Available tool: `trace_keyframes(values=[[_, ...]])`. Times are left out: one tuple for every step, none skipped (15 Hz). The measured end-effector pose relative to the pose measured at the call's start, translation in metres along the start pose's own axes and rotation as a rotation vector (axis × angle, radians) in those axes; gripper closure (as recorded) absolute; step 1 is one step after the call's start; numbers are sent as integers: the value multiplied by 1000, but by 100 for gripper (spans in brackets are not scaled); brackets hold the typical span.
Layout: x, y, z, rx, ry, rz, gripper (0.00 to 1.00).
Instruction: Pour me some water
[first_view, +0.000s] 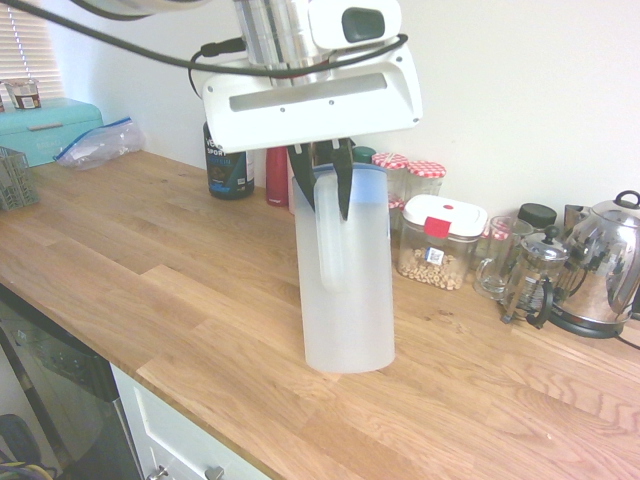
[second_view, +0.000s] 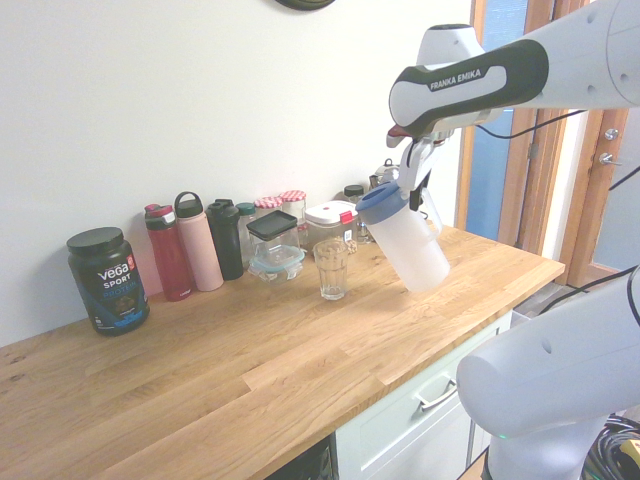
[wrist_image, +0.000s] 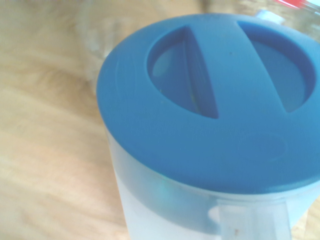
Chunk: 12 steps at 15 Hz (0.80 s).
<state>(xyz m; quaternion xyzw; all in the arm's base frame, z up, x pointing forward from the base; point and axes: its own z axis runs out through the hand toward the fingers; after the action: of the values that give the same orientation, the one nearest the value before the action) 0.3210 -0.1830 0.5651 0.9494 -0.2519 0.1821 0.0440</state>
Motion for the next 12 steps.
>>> trace_keyframes(values=[[-6,4,2,9,20,46,100],[-14,6,3,21,40,90,100],[-23,4,4,35,63,131,100],[-34,-2,3,49,88,167,100],[-46,-10,3,61,116,200,100],[-59,-18,2,72,145,228,100],[-72,-26,0,84,176,252,100],[-82,-34,-8,97,209,272,100],[-85,-46,-24,115,252,287,100],[-88,-61,-39,134,301,296,100],[-91,-80,-50,153,352,299,100],[-94,-100,-58,172,401,296,100]])
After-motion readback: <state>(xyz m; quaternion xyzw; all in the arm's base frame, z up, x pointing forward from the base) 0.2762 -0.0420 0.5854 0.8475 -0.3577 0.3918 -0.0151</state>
